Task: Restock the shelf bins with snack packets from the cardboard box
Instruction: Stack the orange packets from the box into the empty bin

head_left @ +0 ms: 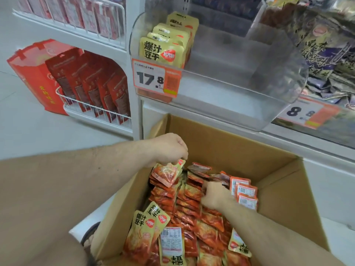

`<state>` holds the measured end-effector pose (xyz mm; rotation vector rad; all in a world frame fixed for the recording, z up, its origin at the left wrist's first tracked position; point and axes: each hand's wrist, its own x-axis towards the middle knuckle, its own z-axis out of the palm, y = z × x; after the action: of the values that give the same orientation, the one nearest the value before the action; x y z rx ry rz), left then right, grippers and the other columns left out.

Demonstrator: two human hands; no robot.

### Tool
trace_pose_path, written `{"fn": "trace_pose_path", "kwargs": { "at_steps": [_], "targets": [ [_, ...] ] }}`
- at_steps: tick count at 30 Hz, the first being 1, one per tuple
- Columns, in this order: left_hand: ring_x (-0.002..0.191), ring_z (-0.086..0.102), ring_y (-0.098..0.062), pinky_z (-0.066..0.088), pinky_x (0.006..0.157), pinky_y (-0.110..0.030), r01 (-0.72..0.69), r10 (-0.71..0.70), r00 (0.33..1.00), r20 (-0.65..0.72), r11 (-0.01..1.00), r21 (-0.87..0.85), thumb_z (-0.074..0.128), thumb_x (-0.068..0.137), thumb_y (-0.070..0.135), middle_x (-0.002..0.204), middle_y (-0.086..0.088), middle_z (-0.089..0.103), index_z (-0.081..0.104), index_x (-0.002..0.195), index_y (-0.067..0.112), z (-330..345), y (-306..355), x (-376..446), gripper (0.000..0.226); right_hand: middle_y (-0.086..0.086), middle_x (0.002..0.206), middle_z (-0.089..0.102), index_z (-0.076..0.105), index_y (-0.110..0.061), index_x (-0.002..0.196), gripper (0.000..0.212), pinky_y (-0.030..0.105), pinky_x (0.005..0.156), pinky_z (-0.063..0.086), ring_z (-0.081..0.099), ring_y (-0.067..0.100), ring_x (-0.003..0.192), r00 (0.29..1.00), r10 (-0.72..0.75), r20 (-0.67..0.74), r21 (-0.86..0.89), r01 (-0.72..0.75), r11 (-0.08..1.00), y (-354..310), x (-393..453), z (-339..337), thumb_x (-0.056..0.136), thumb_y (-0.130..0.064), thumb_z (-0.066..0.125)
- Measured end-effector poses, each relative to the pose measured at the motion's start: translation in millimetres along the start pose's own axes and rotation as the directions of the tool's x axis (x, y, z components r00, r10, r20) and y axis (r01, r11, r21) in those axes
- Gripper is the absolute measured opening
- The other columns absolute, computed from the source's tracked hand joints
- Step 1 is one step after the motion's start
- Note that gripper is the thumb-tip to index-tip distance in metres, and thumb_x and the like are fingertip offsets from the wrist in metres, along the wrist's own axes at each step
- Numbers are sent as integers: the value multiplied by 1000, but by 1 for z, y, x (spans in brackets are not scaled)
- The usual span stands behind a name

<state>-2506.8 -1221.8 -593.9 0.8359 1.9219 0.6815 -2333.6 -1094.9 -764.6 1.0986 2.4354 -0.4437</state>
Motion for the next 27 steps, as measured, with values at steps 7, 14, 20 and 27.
{"fn": "trace_pose_path", "kwargs": {
  "at_steps": [7, 14, 20, 27],
  "targets": [
    [89, 62, -15, 53, 75, -31, 84, -84, 996, 37, 996, -9, 56, 96, 17, 101, 5, 57, 61, 93, 23, 10, -8, 15, 8, 5, 120, 59, 63, -17, 117, 32, 35, 89, 47, 60, 29, 109, 987, -129, -93, -254, 102, 962, 9, 5, 39, 89, -28, 52],
    [85, 64, -16, 59, 67, -34, 213, -205, 974, 98, 973, -90, 59, 94, 18, 108, -3, 61, 61, 106, 17, 23, -9, 12, 13, 6, 127, 54, 55, -15, 120, 33, 36, 89, 46, 59, 32, 109, 962, -125, -244, -140, 92, 986, 14, -8, 32, 90, -26, 52],
    [90, 65, -18, 60, 83, -42, 197, -186, 980, 75, 962, -188, 59, 93, 16, 106, -2, 62, 63, 111, 13, 22, -5, 9, 19, 0, 135, 53, 70, -18, 111, 37, 36, 99, 43, 53, 27, 117, 979, -183, -93, -231, 157, 960, 12, -2, 46, 83, -33, 52],
    [89, 65, -21, 59, 75, -45, 337, -312, 939, 143, 918, -210, 57, 95, 19, 108, -6, 62, 59, 115, 11, 21, -24, 7, 22, 6, 91, 70, 71, -13, 86, 15, 35, 77, 48, 65, 31, 90, 890, -224, -396, -94, 203, 975, 12, -5, 24, 82, -12, 56]
  ]
}}
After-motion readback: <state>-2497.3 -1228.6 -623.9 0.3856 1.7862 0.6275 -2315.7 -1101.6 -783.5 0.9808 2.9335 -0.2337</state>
